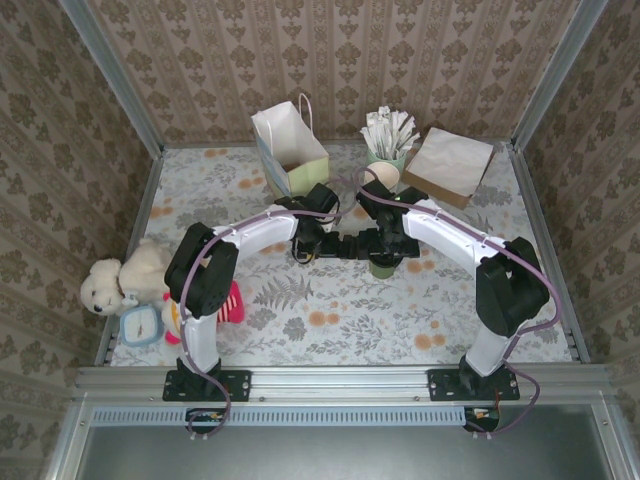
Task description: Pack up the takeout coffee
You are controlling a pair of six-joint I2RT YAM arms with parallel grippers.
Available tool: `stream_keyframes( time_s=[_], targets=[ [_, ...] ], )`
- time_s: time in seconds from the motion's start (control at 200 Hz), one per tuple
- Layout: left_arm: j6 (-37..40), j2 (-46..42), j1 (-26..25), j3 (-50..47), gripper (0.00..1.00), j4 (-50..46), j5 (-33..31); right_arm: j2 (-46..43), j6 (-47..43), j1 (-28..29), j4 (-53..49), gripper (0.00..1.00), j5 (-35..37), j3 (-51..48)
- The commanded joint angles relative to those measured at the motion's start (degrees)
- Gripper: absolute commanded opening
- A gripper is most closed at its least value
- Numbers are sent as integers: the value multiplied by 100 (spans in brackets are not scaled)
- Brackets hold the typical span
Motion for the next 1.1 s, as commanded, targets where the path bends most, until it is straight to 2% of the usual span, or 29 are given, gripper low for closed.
stream_keyframes(
  time_s=[0.0, 0.205, 0.385, 0.465, 0.585, 0.655, 0.74, 0.845, 1.0, 1.095],
  targets=[
    [23, 48, 38, 99, 100, -148, 89, 44, 44, 27, -94, 86, 83, -32],
    [132, -695, -20, -486, 100, 415, 1, -145, -149, 25, -331, 77, 215, 151],
    [590, -2385, -220, -1680, 100, 1543, 112, -606, -436, 24, -315, 75, 667, 265],
    [721, -2986, -102, -1777, 100, 1553, -70, -777, -542, 15, -252, 74, 852, 315],
    [915, -3373, 315, -1029, 100, 868, -365, -971, -645, 7, -143, 71, 891, 388],
    [870, -3385, 509, -455, 100, 450, -1087, -1054, -698, 7, -93, 70, 808, 435],
    [504, -3048, 929, 341, 100, -98, -1531, -1101, -776, 6, -84, 69, 816, 515],
    [28, -2385, 1350, 1379, 96, -758, -1535, -1187, -856, 7, -75, 69, 919, 568],
    [33, -1516, 1400, 2597, 87, -1698, -1992, -1401, -843, -2, -57, 69, 1076, 534],
    [-10, -1228, 1396, 2902, 83, -2040, -2198, -1508, -849, 2, -55, 69, 1157, 511]
  ],
)
